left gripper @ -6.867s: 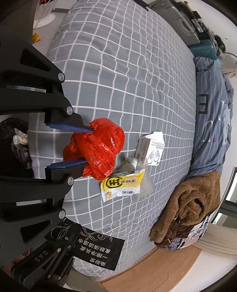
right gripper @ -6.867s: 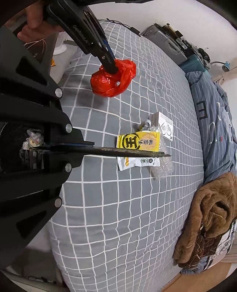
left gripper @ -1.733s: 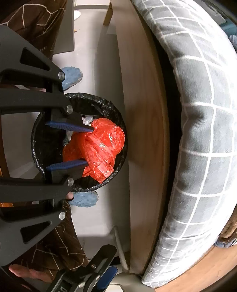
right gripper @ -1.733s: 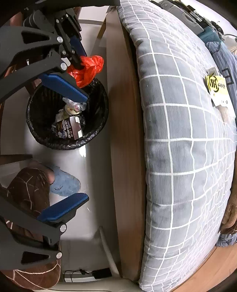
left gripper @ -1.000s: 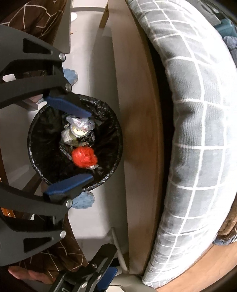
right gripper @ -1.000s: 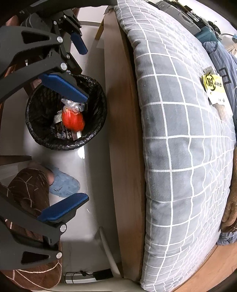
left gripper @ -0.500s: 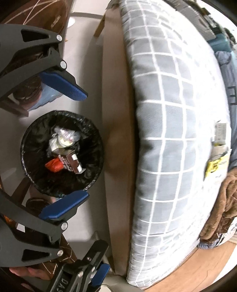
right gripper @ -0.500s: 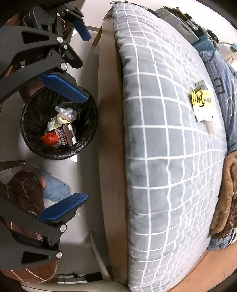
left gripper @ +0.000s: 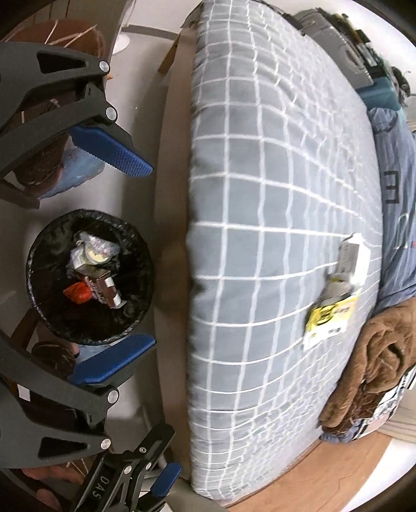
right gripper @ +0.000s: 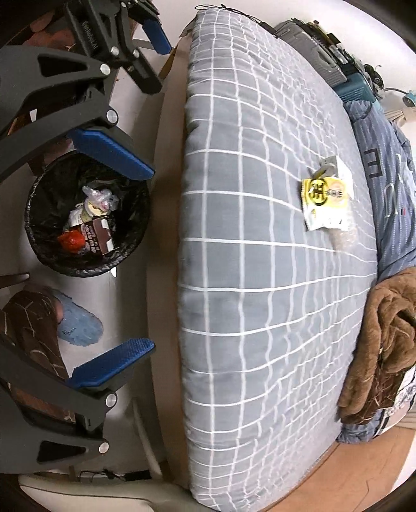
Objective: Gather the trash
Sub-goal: 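Raise both open tools from the bin toward the items on the bed, then grasp the yellow snack packet with the right tool while the left tool grasps the white leaflet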
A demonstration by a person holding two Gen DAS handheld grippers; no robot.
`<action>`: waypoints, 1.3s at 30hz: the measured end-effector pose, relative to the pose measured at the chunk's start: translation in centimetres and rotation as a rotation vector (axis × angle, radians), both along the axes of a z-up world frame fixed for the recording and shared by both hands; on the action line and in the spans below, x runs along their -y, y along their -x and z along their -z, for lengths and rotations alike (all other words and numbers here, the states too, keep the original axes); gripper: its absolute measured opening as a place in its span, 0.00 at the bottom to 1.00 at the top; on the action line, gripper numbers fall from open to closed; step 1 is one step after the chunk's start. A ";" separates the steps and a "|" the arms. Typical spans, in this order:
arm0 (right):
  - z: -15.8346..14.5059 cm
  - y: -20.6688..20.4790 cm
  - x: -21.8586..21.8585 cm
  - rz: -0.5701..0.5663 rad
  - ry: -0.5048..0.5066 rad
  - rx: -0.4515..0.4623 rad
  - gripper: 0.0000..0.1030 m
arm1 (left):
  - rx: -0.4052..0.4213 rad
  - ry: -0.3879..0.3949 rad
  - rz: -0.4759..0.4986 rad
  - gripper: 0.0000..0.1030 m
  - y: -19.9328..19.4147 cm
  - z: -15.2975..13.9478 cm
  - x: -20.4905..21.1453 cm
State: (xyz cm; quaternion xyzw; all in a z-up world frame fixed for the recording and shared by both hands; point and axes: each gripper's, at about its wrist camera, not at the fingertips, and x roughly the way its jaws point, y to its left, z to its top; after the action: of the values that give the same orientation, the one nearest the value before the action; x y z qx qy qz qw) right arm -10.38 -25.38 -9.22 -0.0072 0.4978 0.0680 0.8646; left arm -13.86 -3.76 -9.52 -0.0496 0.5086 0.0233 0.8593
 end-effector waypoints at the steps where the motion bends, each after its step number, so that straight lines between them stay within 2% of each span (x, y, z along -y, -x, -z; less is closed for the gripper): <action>1: -0.3 -0.2 -0.1 -0.001 0.001 0.003 0.93 | 0.004 -0.002 -0.004 0.94 -0.2 -0.3 -0.2; 9: -2.9 -2.6 -0.8 -0.016 -0.004 0.040 0.93 | 0.044 -0.020 -0.033 0.94 -2.0 -2.9 -1.9; 22: -5.0 -9.1 -3.8 -0.075 0.000 0.062 0.93 | 0.055 -0.023 -0.062 0.94 -7.1 -3.9 -4.9; 31: -4.6 -15.2 -6.9 -0.120 -0.012 0.056 0.93 | 0.060 -0.018 -0.075 0.94 -12.1 -3.7 -6.8; 39: -2.3 -21.4 -9.5 -0.146 -0.039 0.010 0.93 | 0.043 -0.002 -0.079 0.94 -15.7 -2.2 -8.4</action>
State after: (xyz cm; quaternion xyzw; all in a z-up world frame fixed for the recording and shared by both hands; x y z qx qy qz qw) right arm 11.02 -15.89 -6.88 -0.0273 0.4900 0.1406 0.8599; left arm 1.88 4.68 -7.37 -0.0694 0.4877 0.0566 0.8684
